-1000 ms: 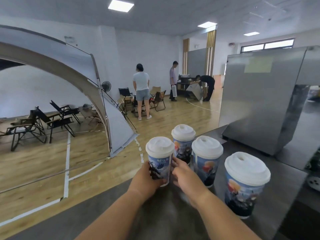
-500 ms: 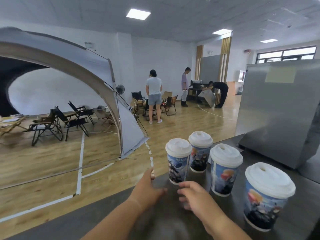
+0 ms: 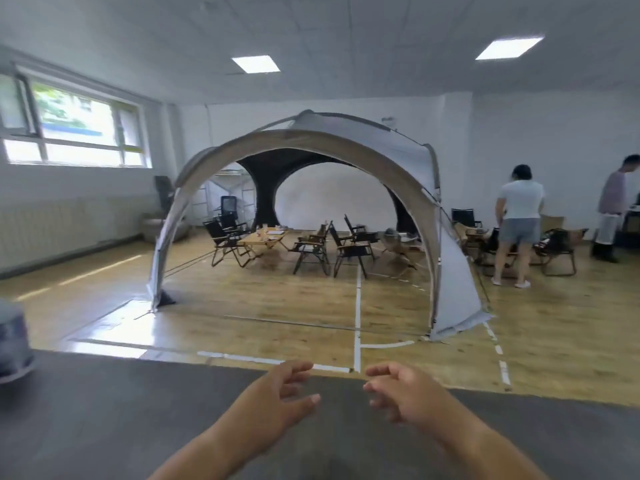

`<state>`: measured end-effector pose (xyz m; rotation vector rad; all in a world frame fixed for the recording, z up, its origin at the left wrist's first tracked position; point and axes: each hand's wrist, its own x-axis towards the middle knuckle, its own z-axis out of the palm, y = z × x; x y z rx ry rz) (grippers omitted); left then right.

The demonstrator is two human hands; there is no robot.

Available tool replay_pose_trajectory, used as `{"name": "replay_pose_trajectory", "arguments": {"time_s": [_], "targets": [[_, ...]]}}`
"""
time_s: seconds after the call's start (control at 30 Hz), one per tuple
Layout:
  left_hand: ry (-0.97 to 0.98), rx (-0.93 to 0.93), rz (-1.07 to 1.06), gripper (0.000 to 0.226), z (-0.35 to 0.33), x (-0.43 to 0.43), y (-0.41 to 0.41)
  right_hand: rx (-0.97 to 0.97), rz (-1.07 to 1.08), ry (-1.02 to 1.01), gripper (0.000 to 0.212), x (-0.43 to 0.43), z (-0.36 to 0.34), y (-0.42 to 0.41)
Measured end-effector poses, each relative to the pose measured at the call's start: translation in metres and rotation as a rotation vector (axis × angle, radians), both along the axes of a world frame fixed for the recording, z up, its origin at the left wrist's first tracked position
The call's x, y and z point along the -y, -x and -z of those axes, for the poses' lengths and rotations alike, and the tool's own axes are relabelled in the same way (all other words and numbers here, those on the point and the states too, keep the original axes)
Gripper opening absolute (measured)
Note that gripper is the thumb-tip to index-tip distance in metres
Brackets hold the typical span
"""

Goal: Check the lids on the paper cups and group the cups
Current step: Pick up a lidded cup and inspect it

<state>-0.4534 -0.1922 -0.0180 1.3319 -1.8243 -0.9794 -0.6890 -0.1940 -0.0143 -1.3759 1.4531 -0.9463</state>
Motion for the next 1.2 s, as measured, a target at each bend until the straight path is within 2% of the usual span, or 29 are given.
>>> {"name": "replay_pose_trajectory", "arguments": {"time_s": [0.13, 0.27, 0.43, 0.53, 0.6, 0.7, 0.8, 0.9, 1.07, 1.2], "targets": [[0.046, -0.009, -0.205, 0.038, -0.004, -0.019, -0.195, 0.026, -0.163, 0.027, 0.016, 0.027, 0.009, -0.188], [0.068, -0.017, -0.356, 0.041, -0.017, -0.042, -0.350, 0.071, -0.210, 0.093, 0.031, 0.048, 0.004, -0.357], [0.152, 0.030, -0.425, 0.041, -0.038, -0.064, -0.466, 0.002, -0.272, 0.226, 0.046, 0.066, -0.019, -0.509], [0.277, 0.009, -0.447, 0.038, -0.050, -0.077, -0.499, -0.039, -0.291, 0.394, 0.041, 0.071, -0.031, -0.568], [0.409, 0.103, -0.481, 0.039, -0.057, -0.085, -0.512, -0.082, -0.299, 0.500, 0.037, 0.075, -0.034, -0.594], [0.607, 0.397, -0.546, 0.051, -0.057, -0.082, -0.533, -0.163, -0.391, 0.588, 0.040, 0.076, -0.037, -0.621], [0.578, 0.598, -0.552, 0.066, -0.043, -0.066, -0.552, -0.310, -0.508, 0.576, 0.055, 0.086, -0.027, -0.637], [0.511, 0.588, -0.519, 0.066, -0.027, -0.056, -0.559, -0.366, -0.511, 0.514, 0.058, 0.089, -0.014, -0.642], [0.537, 0.556, -0.521, 0.057, -0.021, -0.052, -0.556, -0.327, -0.405, 0.530, 0.056, 0.087, -0.007, -0.636], [0.585, 0.532, -0.488, 0.056, -0.035, -0.048, -0.533, -0.336, -0.338, 0.556, 0.055, 0.080, -0.023, -0.595]]}}
